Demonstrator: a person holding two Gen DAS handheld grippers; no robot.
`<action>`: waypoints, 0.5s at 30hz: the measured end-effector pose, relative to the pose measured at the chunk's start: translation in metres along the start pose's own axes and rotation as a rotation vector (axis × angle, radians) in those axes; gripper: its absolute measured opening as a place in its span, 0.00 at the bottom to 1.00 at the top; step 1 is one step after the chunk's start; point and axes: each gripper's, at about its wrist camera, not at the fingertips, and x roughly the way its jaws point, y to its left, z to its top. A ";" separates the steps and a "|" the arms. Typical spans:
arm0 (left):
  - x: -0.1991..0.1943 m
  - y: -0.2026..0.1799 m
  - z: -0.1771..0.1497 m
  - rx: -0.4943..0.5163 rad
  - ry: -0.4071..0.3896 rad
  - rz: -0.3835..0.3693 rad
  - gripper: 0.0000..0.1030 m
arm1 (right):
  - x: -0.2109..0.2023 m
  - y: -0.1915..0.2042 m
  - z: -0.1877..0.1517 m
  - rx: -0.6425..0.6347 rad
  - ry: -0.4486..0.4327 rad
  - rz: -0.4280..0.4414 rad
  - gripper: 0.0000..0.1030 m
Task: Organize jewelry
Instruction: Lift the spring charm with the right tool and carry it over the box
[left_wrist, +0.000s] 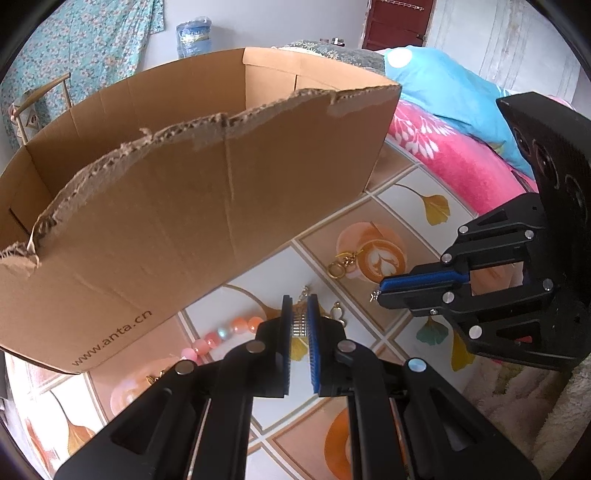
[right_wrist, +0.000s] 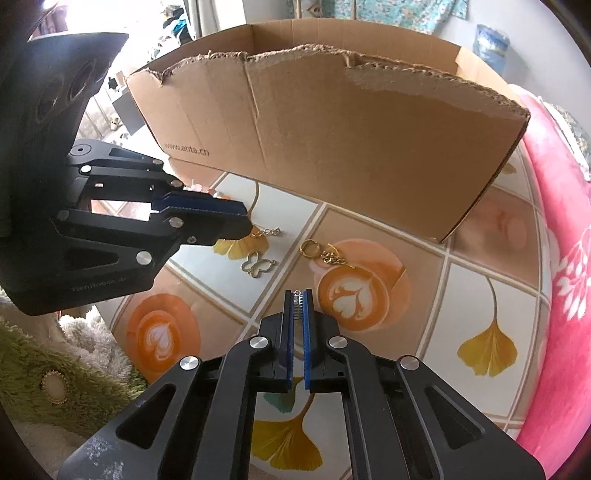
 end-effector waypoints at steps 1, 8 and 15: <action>0.000 -0.001 0.000 0.003 -0.001 0.002 0.08 | -0.002 -0.002 0.000 0.000 -0.003 0.002 0.02; -0.007 -0.005 0.001 0.022 -0.024 0.007 0.08 | -0.019 -0.012 -0.007 0.007 -0.037 -0.005 0.02; -0.029 -0.008 0.003 0.034 -0.075 0.025 0.07 | -0.044 -0.009 -0.001 0.005 -0.102 -0.027 0.02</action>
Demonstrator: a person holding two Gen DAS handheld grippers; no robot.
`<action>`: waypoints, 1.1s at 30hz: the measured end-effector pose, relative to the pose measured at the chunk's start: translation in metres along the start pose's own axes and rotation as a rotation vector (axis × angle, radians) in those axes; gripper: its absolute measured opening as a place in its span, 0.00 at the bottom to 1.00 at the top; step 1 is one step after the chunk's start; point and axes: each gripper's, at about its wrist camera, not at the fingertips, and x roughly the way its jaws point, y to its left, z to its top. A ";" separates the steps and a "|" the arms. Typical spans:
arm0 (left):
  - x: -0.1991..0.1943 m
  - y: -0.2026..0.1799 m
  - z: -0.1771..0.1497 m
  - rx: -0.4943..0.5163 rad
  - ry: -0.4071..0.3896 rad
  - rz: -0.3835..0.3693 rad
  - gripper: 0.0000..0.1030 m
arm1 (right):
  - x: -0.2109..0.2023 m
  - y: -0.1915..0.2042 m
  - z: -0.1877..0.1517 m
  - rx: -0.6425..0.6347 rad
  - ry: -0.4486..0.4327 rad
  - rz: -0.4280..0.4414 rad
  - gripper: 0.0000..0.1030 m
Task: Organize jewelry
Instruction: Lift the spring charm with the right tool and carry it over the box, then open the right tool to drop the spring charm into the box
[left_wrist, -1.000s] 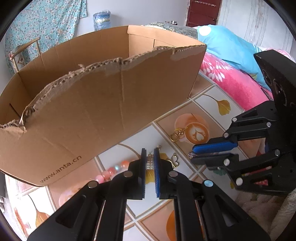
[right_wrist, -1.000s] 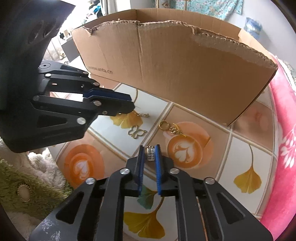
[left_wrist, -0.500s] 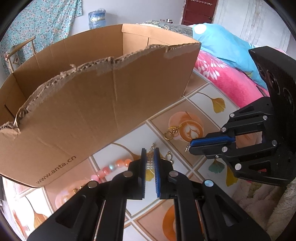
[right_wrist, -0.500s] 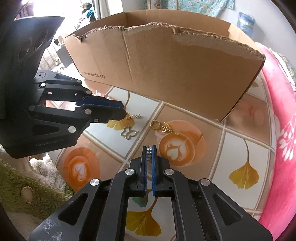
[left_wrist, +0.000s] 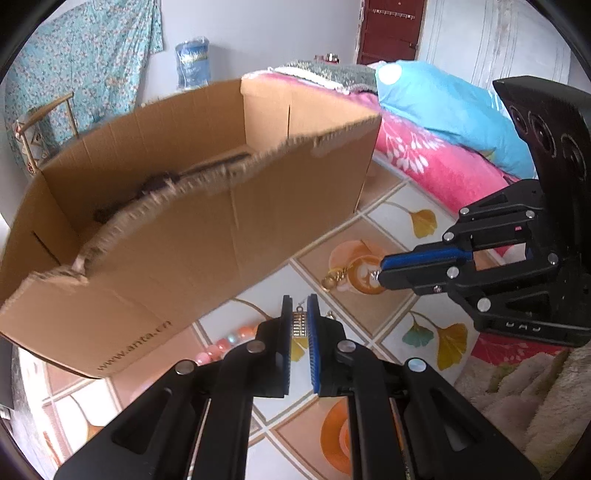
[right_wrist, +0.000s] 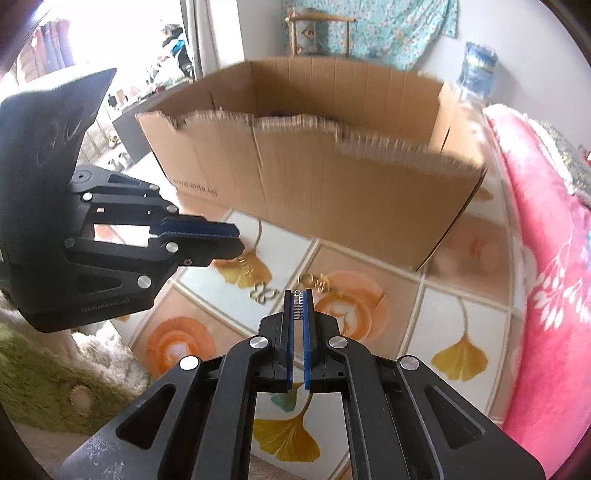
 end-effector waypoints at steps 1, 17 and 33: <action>-0.007 0.000 0.003 0.005 -0.016 0.004 0.07 | -0.005 0.000 0.003 -0.002 -0.016 -0.003 0.02; -0.095 0.052 0.086 0.033 -0.322 0.093 0.07 | -0.048 -0.017 0.109 -0.071 -0.307 0.086 0.02; 0.028 0.130 0.110 -0.293 0.082 -0.078 0.08 | 0.092 -0.068 0.184 0.127 0.167 0.181 0.05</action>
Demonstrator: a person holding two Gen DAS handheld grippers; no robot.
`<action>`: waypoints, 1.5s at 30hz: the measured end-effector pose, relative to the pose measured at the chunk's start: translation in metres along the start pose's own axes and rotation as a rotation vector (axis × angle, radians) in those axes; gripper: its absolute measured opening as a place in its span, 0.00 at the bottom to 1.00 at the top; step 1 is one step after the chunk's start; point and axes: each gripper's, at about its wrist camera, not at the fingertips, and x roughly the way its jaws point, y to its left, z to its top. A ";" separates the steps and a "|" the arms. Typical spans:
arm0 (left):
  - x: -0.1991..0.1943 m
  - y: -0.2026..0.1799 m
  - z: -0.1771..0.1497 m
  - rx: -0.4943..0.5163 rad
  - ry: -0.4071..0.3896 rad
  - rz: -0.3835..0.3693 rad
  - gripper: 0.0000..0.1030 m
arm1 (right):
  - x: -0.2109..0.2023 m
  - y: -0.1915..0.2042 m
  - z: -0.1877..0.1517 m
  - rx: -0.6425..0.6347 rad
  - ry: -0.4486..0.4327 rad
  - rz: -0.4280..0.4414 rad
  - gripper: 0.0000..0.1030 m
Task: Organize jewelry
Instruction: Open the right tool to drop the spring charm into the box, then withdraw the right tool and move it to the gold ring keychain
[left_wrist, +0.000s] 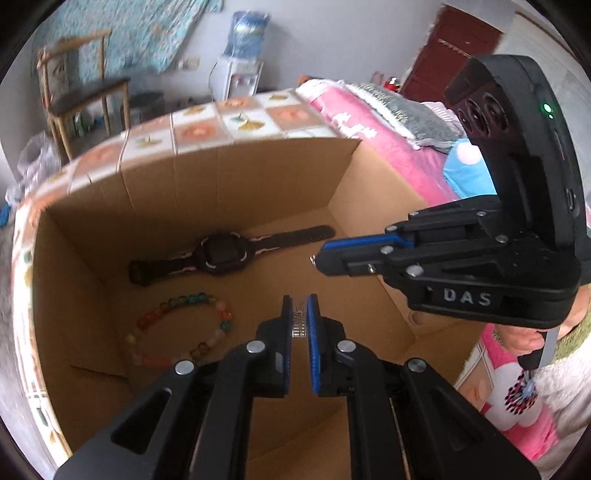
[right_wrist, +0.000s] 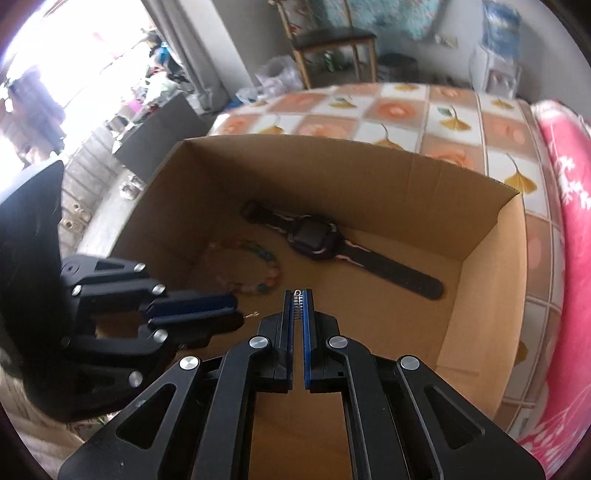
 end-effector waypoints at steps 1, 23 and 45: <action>0.002 0.002 0.000 -0.011 0.006 -0.005 0.08 | 0.002 -0.002 0.002 0.013 0.002 0.000 0.07; -0.035 -0.004 -0.010 -0.022 -0.094 0.007 0.21 | -0.059 -0.029 -0.027 0.155 -0.203 -0.039 0.46; -0.127 -0.042 -0.109 0.101 -0.271 0.076 0.75 | -0.122 0.046 -0.113 0.093 -0.431 0.021 0.61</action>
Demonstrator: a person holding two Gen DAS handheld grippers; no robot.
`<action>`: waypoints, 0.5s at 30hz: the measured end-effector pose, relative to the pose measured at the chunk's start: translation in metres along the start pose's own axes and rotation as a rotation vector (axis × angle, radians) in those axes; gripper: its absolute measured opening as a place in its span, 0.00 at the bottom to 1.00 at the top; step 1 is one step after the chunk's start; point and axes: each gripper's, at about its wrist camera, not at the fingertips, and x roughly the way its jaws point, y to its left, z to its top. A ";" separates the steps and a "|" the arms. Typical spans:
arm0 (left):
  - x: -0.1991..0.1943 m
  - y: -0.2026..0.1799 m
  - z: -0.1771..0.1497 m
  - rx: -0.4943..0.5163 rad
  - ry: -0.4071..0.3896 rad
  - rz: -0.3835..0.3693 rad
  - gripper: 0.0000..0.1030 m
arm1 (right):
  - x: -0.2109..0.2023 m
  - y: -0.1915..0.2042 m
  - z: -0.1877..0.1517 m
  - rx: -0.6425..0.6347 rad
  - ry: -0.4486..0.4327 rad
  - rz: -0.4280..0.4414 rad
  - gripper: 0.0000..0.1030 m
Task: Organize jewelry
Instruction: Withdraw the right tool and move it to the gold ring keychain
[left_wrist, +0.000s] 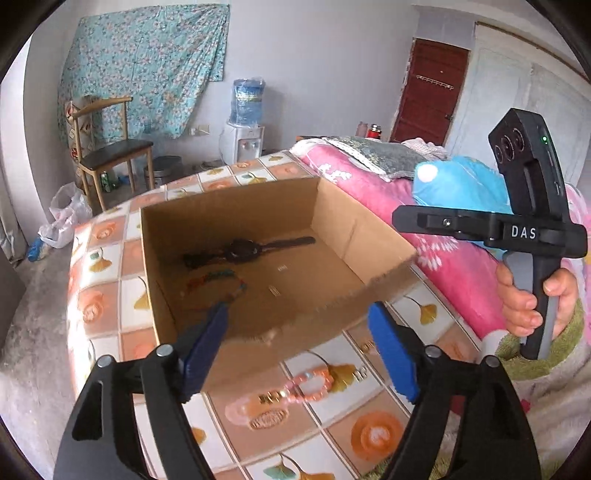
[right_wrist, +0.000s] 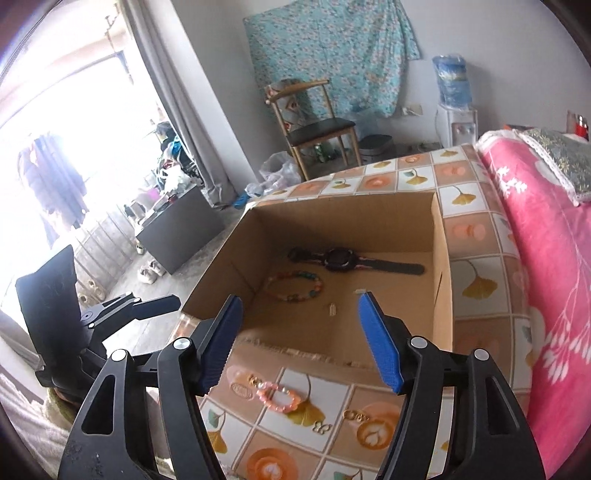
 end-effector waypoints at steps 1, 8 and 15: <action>-0.001 0.000 -0.005 -0.005 0.003 -0.008 0.75 | -0.001 0.002 -0.004 -0.008 0.001 0.002 0.61; 0.005 -0.002 -0.037 -0.020 0.046 0.014 0.76 | -0.025 -0.005 -0.037 -0.043 0.036 -0.091 0.61; 0.020 -0.003 -0.069 -0.042 0.107 0.053 0.76 | -0.014 -0.034 -0.077 0.050 0.179 -0.191 0.62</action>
